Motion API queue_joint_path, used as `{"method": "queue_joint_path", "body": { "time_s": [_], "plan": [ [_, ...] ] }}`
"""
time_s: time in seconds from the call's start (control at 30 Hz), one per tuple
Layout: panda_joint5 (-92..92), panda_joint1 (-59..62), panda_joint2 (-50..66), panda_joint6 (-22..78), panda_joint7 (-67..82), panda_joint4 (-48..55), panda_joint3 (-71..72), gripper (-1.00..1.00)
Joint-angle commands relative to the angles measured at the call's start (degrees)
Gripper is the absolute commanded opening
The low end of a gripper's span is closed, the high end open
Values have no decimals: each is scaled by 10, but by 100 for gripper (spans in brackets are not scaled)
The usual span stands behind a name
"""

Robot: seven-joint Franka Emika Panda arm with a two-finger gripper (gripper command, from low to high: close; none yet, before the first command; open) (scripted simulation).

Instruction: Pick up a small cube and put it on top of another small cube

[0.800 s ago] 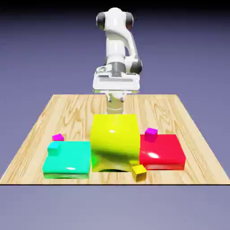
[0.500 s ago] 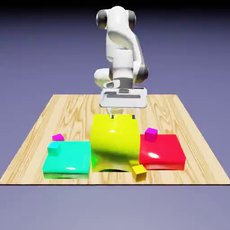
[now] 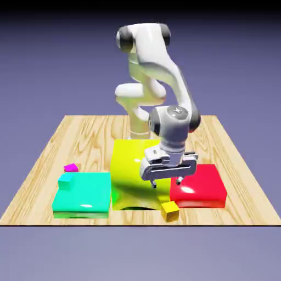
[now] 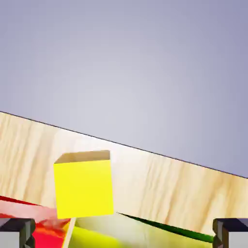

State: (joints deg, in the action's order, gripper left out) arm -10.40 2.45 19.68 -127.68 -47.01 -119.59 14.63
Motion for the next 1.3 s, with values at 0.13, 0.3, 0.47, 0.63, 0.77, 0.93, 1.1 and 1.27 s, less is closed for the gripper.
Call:
{"method": "queue_joint_path", "body": {
  "time_s": [0.13,0.3,0.47,0.63,0.77,0.93,1.1,1.27],
  "plan": [
    [-21,6,104,92,-9,82,29,0],
    [-46,2,172,34,-25,70,18,0],
    [-34,5,145,76,-17,85,27,-100],
    [21,47,85,114,-63,86,-20,-100],
    [109,101,33,112,-159,57,-103,-100],
    [221,167,-29,107,-282,18,-205,-100],
    [334,230,-90,100,-407,-23,-307,-100],
    [399,239,-66,43,-421,-57,-316,-100]
  ]
}}
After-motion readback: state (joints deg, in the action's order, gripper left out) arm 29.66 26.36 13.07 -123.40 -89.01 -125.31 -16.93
